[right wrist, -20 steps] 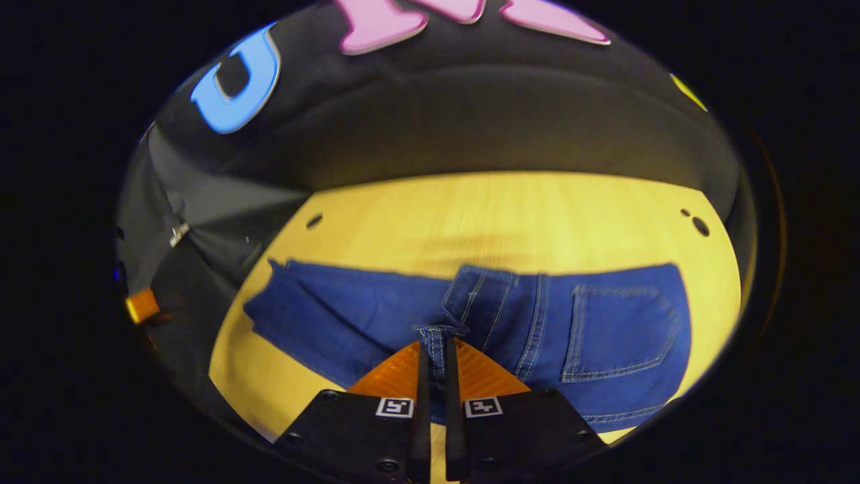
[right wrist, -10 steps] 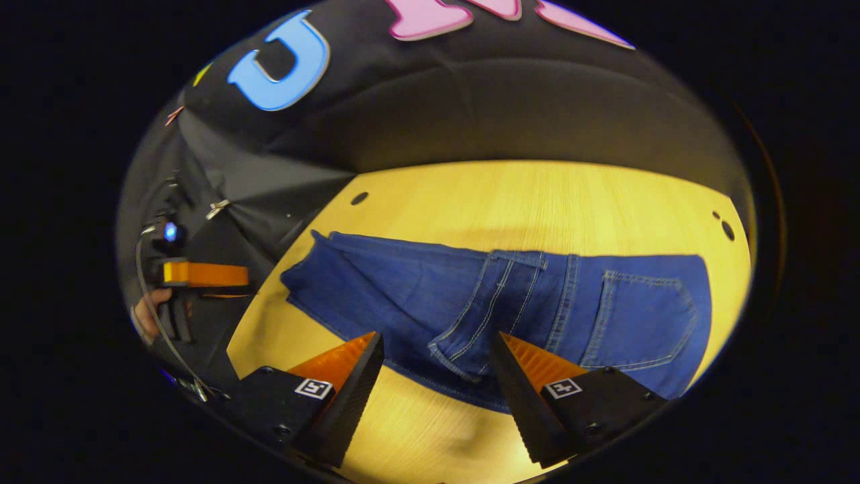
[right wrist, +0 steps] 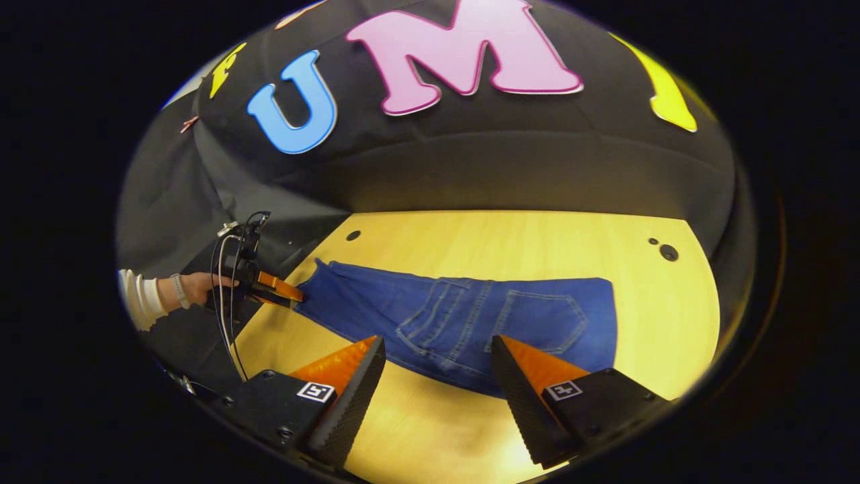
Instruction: Grasp the waist and the cuffs of the jeans and fold them to make the two legs overlap; first hold the waist and fold one-third of the jeans toward the cuffs, then hold the cuffs and fold the remaining one-third in the same direction to finish folding.
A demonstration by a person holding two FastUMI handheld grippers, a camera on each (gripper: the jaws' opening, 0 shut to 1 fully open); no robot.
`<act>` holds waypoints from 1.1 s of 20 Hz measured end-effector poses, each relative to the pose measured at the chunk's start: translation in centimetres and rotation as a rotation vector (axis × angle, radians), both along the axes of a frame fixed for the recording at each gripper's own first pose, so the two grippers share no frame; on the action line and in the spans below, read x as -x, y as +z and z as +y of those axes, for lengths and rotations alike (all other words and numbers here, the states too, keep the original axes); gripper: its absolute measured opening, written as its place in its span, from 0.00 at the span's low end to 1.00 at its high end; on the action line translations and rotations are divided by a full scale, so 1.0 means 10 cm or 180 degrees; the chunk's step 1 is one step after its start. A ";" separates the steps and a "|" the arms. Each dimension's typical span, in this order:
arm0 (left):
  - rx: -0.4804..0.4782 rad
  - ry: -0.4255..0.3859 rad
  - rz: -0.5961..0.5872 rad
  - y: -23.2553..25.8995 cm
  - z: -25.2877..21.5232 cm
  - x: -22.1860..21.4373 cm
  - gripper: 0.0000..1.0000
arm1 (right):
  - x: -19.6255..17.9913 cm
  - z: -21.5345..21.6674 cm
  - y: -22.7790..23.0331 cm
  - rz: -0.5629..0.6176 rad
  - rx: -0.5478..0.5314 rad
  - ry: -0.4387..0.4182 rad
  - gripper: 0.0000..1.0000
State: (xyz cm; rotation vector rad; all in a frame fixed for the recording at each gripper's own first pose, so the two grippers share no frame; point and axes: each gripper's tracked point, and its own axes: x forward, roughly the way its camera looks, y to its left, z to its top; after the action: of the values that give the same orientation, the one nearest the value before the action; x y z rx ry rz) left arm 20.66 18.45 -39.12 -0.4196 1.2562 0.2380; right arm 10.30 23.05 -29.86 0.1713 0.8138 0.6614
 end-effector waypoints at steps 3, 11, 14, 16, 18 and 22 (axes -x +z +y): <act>-0.0204 -0.0060 0.0199 -0.12 0.06 -0.01 0.97 | 0.00 -0.25 -0.02 0.0029 0.0031 -0.0131 0.97; -0.0496 -0.0565 0.0496 -0.20 0.01 0.02 0.95 | 0.05 -0.32 -0.01 0.0077 -0.0050 -0.0195 0.97; -0.0457 -0.0594 0.0487 -0.21 -0.08 -0.04 0.84 | 0.08 -0.33 -0.02 0.0092 -0.0049 -0.0164 0.97; -0.0332 -0.0614 0.0427 -0.19 -0.24 -0.11 0.58 | 0.09 -0.36 -0.03 0.0100 -0.0041 -0.0163 0.98; -0.0361 -0.0598 0.0417 -0.20 -0.25 -0.12 0.15 | 0.09 -0.39 -0.02 0.0118 -0.0053 -0.0175 0.98; -0.0271 -0.0515 0.0233 -0.08 -0.31 -0.19 0.07 | 0.04 -0.47 0.03 0.0090 -0.0073 -0.0244 0.97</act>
State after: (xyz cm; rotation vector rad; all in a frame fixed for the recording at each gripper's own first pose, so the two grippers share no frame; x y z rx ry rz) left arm 22.58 15.36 -39.90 -0.2364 1.3395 0.1696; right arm 9.87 18.30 -29.52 0.2320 0.8231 0.5973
